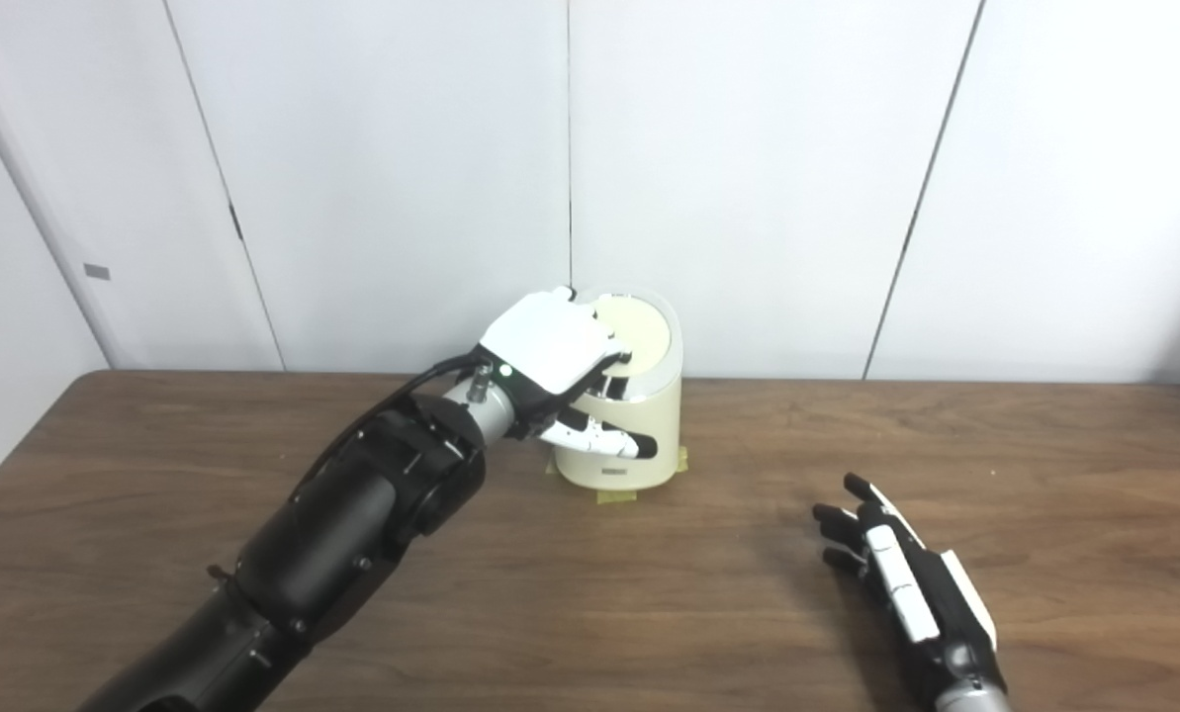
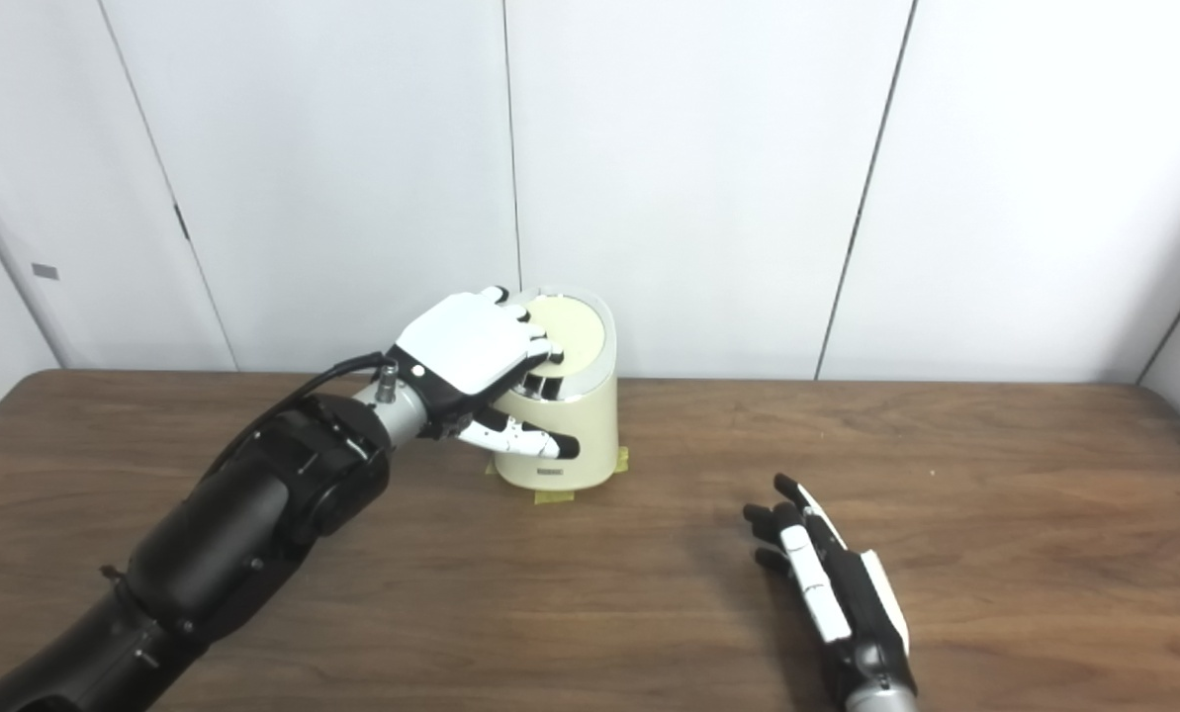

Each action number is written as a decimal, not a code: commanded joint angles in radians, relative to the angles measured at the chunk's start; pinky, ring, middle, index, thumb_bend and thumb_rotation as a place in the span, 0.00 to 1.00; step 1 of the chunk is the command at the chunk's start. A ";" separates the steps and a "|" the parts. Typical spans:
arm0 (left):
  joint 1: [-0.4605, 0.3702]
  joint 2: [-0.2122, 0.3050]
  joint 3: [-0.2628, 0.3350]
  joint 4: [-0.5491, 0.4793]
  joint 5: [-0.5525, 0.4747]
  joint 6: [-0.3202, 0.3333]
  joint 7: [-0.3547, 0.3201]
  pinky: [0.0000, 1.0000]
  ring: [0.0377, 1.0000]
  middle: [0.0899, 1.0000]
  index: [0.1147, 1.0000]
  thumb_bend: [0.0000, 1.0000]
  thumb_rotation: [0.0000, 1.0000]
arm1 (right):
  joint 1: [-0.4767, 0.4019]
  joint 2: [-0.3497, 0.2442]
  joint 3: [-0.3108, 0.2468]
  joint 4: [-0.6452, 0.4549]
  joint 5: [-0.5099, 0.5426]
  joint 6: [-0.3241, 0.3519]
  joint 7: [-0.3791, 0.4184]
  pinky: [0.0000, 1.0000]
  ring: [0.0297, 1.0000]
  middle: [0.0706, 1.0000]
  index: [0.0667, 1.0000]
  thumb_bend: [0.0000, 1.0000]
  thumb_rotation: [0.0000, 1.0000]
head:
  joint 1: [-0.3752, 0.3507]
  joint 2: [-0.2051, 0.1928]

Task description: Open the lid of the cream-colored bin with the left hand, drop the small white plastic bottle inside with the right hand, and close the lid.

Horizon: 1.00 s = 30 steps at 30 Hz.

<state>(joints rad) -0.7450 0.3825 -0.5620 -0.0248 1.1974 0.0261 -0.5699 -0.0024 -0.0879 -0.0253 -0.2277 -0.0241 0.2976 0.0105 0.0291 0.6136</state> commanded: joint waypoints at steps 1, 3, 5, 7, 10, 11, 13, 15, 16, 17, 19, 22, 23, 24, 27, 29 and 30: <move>0.015 0.032 -0.030 0.030 0.017 -0.017 -0.115 0.98 0.91 0.85 0.81 0.69 1.00 | -0.011 0.002 -0.012 -0.023 0.004 0.001 -0.007 0.86 0.84 0.78 0.92 0.50 0.89 | 0.001 0.000; 0.014 0.034 -0.034 0.033 0.019 -0.021 -0.127 0.98 0.91 0.85 0.80 0.70 1.00 | -0.011 -0.004 -0.008 -0.023 -0.013 0.001 -0.009 0.85 0.84 0.78 0.92 0.51 0.91 | 0.000 0.001; 0.014 0.035 -0.038 0.036 0.019 -0.025 -0.139 0.98 0.91 0.85 0.80 0.70 1.00 | -0.012 -0.005 -0.011 -0.024 -0.010 0.003 -0.008 0.87 0.85 0.78 0.92 0.53 0.92 | 0.000 0.002; 0.013 0.033 -0.041 0.040 0.022 -0.025 -0.151 0.98 0.91 0.85 0.80 0.71 1.00 | -0.013 -0.005 -0.016 -0.021 -0.005 -0.001 -0.006 0.87 0.85 0.78 0.92 0.54 0.91 | -0.001 0.002; 0.014 0.030 -0.045 0.045 0.021 -0.021 -0.166 0.98 0.91 0.85 0.80 0.72 1.00 | -0.017 0.000 -0.025 -0.017 0.010 -0.001 -0.006 0.84 0.84 0.78 0.92 0.55 0.90 | -0.002 0.003; 0.014 0.029 -0.045 0.045 0.021 -0.021 -0.167 0.98 0.91 0.85 0.81 0.72 1.00 | -0.018 0.001 -0.027 -0.017 0.014 -0.001 -0.005 0.84 0.84 0.78 0.91 0.55 0.89 | -0.002 0.003; 0.016 0.028 -0.042 0.040 0.016 -0.018 -0.167 0.98 0.91 0.85 0.80 0.72 1.00 | -0.017 -0.001 -0.025 -0.019 0.013 0.001 -0.004 0.84 0.85 0.78 0.92 0.54 0.90 | -0.001 0.003; 0.019 0.029 -0.038 0.033 0.012 -0.019 -0.158 0.99 0.91 0.85 0.80 0.71 1.00 | -0.017 -0.002 -0.025 -0.018 0.012 0.001 -0.005 0.84 0.85 0.78 0.92 0.55 0.90 | 0.000 0.001; 0.020 0.030 -0.037 0.031 0.012 -0.021 -0.154 0.98 0.91 0.85 0.80 0.71 1.00 | -0.018 -0.002 -0.025 -0.017 0.012 0.002 -0.006 0.85 0.85 0.78 0.92 0.55 0.90 | -0.001 0.001; 0.022 0.033 -0.035 0.028 0.012 -0.025 -0.140 0.97 0.91 0.85 0.80 0.71 1.00 | -0.018 -0.003 -0.024 -0.014 0.009 -0.002 -0.006 0.85 0.85 0.78 0.92 0.55 0.90 | -0.002 0.001; 0.026 0.036 -0.029 0.022 0.010 -0.029 -0.124 0.95 0.89 0.84 0.80 0.70 1.00 | -0.018 -0.004 -0.025 -0.010 0.013 -0.008 -0.003 0.85 0.85 0.78 0.92 0.54 0.91 | -0.002 0.001; 0.037 0.031 0.002 0.003 -0.020 -0.013 -0.116 0.96 0.89 0.83 0.80 0.69 1.00 | -0.018 -0.005 -0.025 -0.008 0.010 -0.011 -0.005 0.84 0.85 0.78 0.92 0.55 0.91 | -0.001 0.000; 0.041 0.027 0.018 -0.003 -0.038 -0.009 -0.111 0.97 0.89 0.83 0.79 0.68 1.00 | -0.019 -0.005 -0.026 -0.009 0.011 -0.008 -0.005 0.84 0.85 0.78 0.92 0.55 0.91 | -0.001 0.000; 0.042 0.024 0.037 -0.012 -0.062 -0.003 -0.109 0.97 0.89 0.83 0.79 0.67 1.00 | -0.018 -0.004 -0.027 -0.010 0.015 -0.007 -0.004 0.85 0.85 0.78 0.92 0.54 0.91 | -0.001 0.000; 0.039 0.018 0.086 -0.039 -0.113 0.007 -0.090 0.93 0.86 0.82 0.78 0.65 1.00 | -0.019 -0.006 -0.029 -0.005 0.020 -0.013 -0.001 0.85 0.85 0.79 0.92 0.55 0.90 | -0.001 0.000; 0.035 0.016 0.109 -0.051 -0.131 0.006 -0.061 0.94 0.86 0.82 0.78 0.64 1.00 | -0.019 -0.007 -0.030 -0.001 0.020 -0.016 -0.001 0.85 0.85 0.78 0.92 0.55 0.90 | 0.000 0.000; 0.033 0.015 0.120 -0.060 -0.135 0.006 -0.047 0.93 0.85 0.81 0.78 0.64 1.00 | -0.019 -0.007 -0.030 -0.002 0.020 -0.015 -0.001 0.84 0.85 0.78 0.92 0.55 0.90 | 0.000 0.000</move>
<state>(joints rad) -0.7085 0.3829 -0.4533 -0.0690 1.0735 0.0265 -0.6040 -0.0039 -0.0864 -0.0460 -0.2254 -0.0072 0.3009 0.0102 0.0291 0.6121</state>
